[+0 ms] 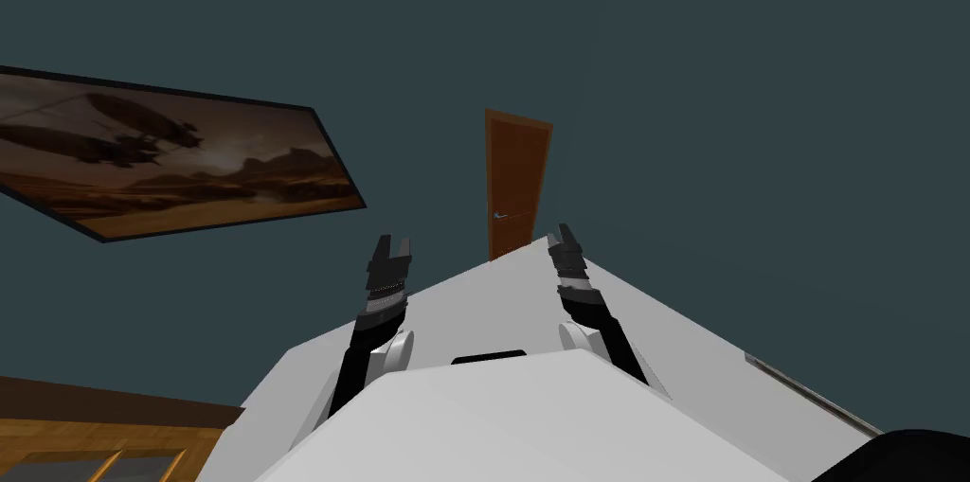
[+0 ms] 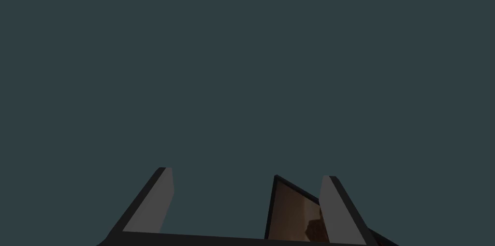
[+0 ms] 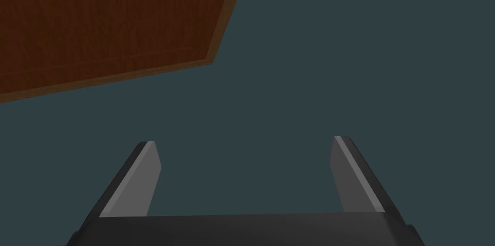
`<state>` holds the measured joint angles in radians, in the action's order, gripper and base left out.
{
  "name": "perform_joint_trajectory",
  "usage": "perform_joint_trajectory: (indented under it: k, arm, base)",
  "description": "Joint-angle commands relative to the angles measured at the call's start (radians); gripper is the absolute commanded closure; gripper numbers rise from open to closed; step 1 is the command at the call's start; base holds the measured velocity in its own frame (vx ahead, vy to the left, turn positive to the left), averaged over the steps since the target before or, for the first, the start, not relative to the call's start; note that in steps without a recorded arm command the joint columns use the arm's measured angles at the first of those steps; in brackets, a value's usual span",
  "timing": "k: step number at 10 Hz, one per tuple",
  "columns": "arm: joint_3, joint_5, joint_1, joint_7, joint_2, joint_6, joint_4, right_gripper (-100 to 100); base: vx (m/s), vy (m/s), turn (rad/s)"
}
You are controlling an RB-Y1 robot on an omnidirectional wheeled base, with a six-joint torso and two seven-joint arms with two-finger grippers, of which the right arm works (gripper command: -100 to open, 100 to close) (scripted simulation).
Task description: Pull the door open
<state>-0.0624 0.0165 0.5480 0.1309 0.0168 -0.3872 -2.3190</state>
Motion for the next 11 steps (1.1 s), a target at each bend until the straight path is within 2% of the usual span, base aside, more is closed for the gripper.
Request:
perform_joint_trajectory:
  k: [1, 8, 11]
  arm:
    - [0.001, 0.007, -0.014, -0.002, -0.010, -0.009, 0.035, -100]
    - [0.007, 0.033, -0.066, -0.008, -0.040, -0.043, 0.169, -100]
    - [0.011, 0.048, -0.095, -0.011, -0.053, -0.061, 0.243, -100]
  base:
    - [-0.017, -0.012, 0.072]
    - [0.086, -0.040, 0.077]
    - [0.074, -0.042, 0.082]
